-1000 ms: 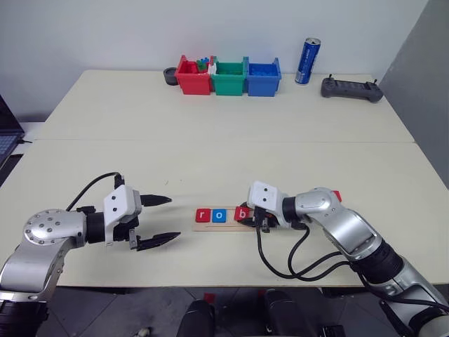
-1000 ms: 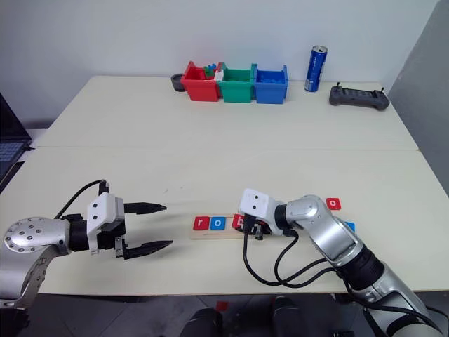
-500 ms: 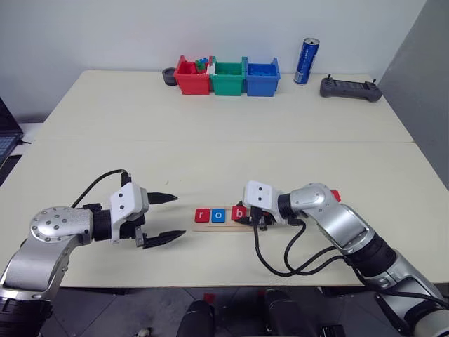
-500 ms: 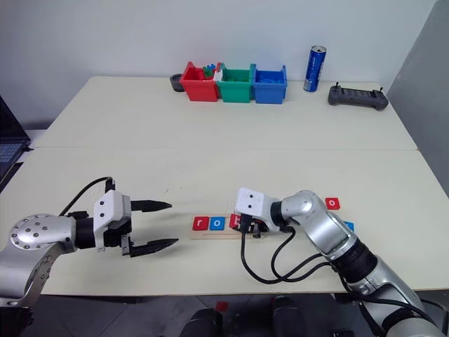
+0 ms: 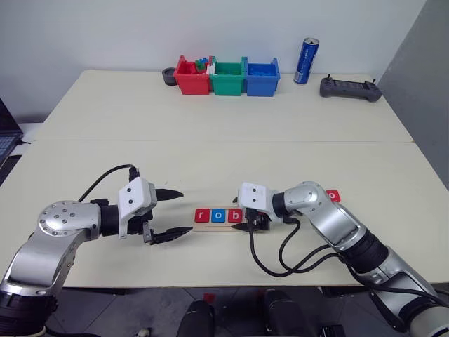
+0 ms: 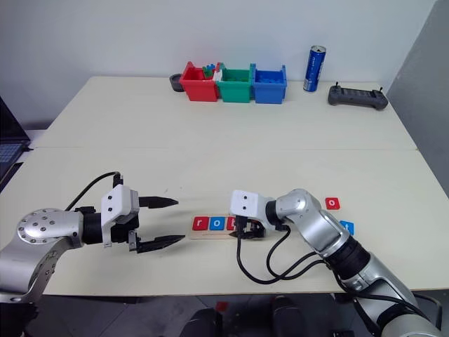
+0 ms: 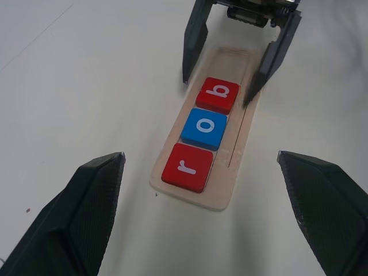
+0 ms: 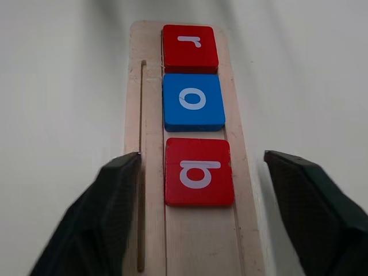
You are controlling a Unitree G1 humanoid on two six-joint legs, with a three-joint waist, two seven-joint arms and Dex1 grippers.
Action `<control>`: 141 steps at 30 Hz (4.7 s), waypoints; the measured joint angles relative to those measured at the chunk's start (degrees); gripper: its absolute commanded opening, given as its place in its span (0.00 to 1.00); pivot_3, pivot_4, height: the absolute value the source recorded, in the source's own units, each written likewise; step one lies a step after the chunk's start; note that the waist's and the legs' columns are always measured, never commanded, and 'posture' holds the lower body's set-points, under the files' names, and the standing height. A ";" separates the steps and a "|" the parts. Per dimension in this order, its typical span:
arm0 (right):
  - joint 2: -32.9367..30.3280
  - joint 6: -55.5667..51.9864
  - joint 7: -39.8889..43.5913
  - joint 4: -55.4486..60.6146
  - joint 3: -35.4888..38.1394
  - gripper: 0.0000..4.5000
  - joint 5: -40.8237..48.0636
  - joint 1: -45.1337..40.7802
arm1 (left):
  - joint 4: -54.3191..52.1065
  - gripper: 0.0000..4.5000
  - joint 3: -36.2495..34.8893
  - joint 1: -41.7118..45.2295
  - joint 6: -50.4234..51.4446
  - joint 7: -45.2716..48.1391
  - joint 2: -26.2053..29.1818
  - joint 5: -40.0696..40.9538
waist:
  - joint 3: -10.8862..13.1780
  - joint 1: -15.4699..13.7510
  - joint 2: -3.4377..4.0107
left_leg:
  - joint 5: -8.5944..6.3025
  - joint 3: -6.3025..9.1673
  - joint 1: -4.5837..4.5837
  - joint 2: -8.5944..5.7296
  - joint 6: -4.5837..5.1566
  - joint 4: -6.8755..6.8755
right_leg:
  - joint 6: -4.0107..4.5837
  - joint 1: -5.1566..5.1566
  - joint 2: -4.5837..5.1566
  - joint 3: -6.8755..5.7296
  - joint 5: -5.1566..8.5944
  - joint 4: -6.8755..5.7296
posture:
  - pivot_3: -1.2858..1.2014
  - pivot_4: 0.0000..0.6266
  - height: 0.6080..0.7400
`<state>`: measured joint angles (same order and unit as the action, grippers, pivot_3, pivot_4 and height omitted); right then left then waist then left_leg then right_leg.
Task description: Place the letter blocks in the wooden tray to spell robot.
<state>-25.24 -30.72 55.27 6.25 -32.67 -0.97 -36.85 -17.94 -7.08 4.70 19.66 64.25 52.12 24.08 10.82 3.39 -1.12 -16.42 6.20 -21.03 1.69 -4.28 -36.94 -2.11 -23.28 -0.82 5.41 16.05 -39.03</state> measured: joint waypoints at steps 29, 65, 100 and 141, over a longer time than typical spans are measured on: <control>-4.80 -2.20 -0.17 4.96 -0.03 0.01 -3.43 3.00 | 11.53 1.00 -2.56 -5.73 -12.95 5.83 1.91 -2.71 | 0.00 0.17 0.00 | 0.00 -0.02 0.02 0.01 0.00 0.01 | 0.00 0.00 0.00 0.00 0.00 0.00 | 0.52 0.24 1.00; -1.86 -21.40 -23.95 20.34 45.17 0.99 1.80 26.68 | 8.67 1.00 -1.47 -2.67 -12.12 5.32 -0.85 -0.69 | -0.01 0.04 -0.01 | 0.00 -0.09 0.06 0.00 0.00 0.02 | -0.01 0.02 -0.03 0.11 0.01 -0.04 | 0.52 0.24 1.00; 18.24 -37.24 -45.56 37.67 34.54 0.32 8.24 36.21 | 4.67 1.00 2.40 3.30 -4.99 3.96 -0.94 -0.46 | -0.03 1.09 -0.03 | 0.00 0.03 -0.01 0.02 -0.01 0.10 | -0.02 0.00 -0.06 0.05 0.02 -0.01 | 0.52 0.24 1.00; -23.17 5.04 7.34 4.17 19.27 0.99 12.88 18.22 | 3.38 1.00 2.59 2.40 -4.00 2.69 -0.85 -0.34 | 0.02 1.20 -0.05 | -0.02 -0.11 0.02 -0.02 0.03 -0.02 | -0.05 0.06 -0.01 0.13 0.00 0.05 | 0.52 0.24 1.00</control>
<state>-48.40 -25.68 62.61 10.42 -13.41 11.91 -18.63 -14.56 -4.49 7.11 15.66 66.94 51.27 23.75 10.83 4.59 -1.17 -16.43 6.09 -21.01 1.67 -4.25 -36.96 -2.16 -23.22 -0.83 5.53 16.05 -38.98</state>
